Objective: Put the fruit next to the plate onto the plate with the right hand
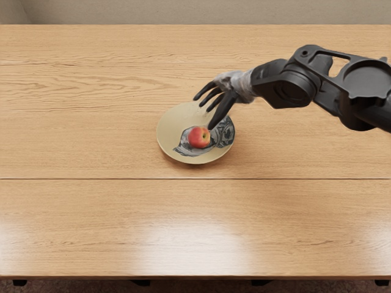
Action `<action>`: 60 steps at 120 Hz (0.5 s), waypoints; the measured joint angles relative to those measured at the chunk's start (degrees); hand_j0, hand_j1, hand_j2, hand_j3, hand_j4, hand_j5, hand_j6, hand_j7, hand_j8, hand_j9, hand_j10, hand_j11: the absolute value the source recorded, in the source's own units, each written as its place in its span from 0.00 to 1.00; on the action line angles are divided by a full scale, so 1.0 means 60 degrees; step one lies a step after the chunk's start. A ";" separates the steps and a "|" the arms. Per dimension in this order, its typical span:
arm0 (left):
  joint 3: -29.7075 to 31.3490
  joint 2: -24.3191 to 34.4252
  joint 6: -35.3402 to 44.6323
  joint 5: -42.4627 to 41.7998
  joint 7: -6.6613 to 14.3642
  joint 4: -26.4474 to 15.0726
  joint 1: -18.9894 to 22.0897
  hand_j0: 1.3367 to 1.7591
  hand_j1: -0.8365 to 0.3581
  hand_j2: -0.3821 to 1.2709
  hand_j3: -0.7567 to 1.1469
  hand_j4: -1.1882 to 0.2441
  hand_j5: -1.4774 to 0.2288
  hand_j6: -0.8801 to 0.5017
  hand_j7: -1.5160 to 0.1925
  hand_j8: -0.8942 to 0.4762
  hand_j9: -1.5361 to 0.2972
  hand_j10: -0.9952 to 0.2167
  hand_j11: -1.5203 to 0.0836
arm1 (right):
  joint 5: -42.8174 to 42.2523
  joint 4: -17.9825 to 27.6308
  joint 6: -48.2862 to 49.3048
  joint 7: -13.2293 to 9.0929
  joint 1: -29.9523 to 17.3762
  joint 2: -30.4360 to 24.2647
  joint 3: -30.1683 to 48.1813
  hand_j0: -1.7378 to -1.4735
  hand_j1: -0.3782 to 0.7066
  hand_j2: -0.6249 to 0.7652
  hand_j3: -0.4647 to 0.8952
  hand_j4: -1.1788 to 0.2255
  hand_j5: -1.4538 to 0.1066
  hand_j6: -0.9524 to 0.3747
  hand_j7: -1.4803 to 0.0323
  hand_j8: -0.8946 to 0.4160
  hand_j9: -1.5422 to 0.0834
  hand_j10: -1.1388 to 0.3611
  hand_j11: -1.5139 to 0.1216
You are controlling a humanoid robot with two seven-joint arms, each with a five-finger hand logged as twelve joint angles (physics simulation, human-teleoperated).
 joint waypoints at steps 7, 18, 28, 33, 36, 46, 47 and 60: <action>-0.0001 0.0000 0.0001 0.0000 0.0000 0.0000 0.0000 0.76 0.76 0.26 0.40 0.67 0.69 0.47 0.71 0.48 0.67 0.63 0.76 | 0.0264 0.0299 0.0303 0.0000 -0.0122 -0.0429 0.0391 0.30 0.39 0.42 0.34 0.60 0.64 0.47 0.68 0.43 0.67 0.53 0.65; 0.0000 0.0000 0.0001 0.0000 0.0000 -0.0001 0.0000 0.76 0.76 0.26 0.40 0.67 0.69 0.47 0.71 0.48 0.67 0.63 0.76 | 0.0806 0.0924 0.0874 0.0000 -0.0493 -0.1305 0.1155 0.30 0.33 0.42 0.34 0.64 0.69 0.51 0.73 0.47 0.72 0.57 0.70; 0.0003 0.0000 0.0001 0.0000 0.0000 -0.0001 0.0000 0.76 0.76 0.26 0.40 0.67 0.69 0.47 0.71 0.48 0.67 0.63 0.76 | 0.1581 0.1453 0.1536 0.0000 -0.0876 -0.2173 0.1706 0.30 0.25 0.43 0.34 0.69 0.76 0.56 0.80 0.53 0.78 0.62 0.76; 0.0002 0.0000 0.0001 0.0000 0.0000 0.0000 0.0000 0.76 0.76 0.26 0.40 0.67 0.69 0.47 0.71 0.48 0.67 0.63 0.76 | 0.1993 0.1595 0.1927 0.0000 -0.1013 -0.2529 0.1885 0.30 0.22 0.43 0.34 0.71 0.78 0.59 0.82 0.55 0.81 0.64 0.78; 0.0001 0.0000 0.0002 0.0000 0.0000 0.0001 0.0000 0.76 0.76 0.26 0.40 0.67 0.69 0.47 0.71 0.48 0.67 0.63 0.76 | 0.2250 0.1657 0.2191 0.0000 -0.1101 -0.2742 0.1990 0.30 0.20 0.43 0.34 0.72 0.80 0.60 0.84 0.56 0.82 0.65 0.80; 0.0002 0.0000 0.0001 0.0000 0.0000 0.0000 0.0000 0.76 0.76 0.26 0.40 0.67 0.69 0.47 0.71 0.48 0.67 0.63 0.76 | 0.2934 0.1787 0.3135 0.0000 -0.1519 -0.3379 0.2457 0.30 0.16 0.44 0.34 0.75 0.83 0.63 0.87 0.59 0.85 0.68 0.83; 0.0001 0.0000 0.0001 0.0000 0.0000 0.0000 0.0000 0.76 0.76 0.26 0.40 0.67 0.69 0.47 0.71 0.48 0.67 0.63 0.76 | 0.2980 0.1795 0.3225 0.0000 -0.1571 -0.3434 0.2514 0.30 0.16 0.44 0.34 0.75 0.83 0.63 0.88 0.59 0.85 0.68 0.83; -0.0001 0.0000 0.0001 0.0000 0.0000 0.0002 0.0000 0.76 0.76 0.26 0.40 0.67 0.69 0.47 0.71 0.48 0.67 0.63 0.76 | 0.3339 0.1853 0.4043 0.0000 -0.2426 -0.4000 0.3400 0.30 0.12 0.44 0.34 0.78 0.86 0.65 0.90 0.62 0.88 0.70 0.86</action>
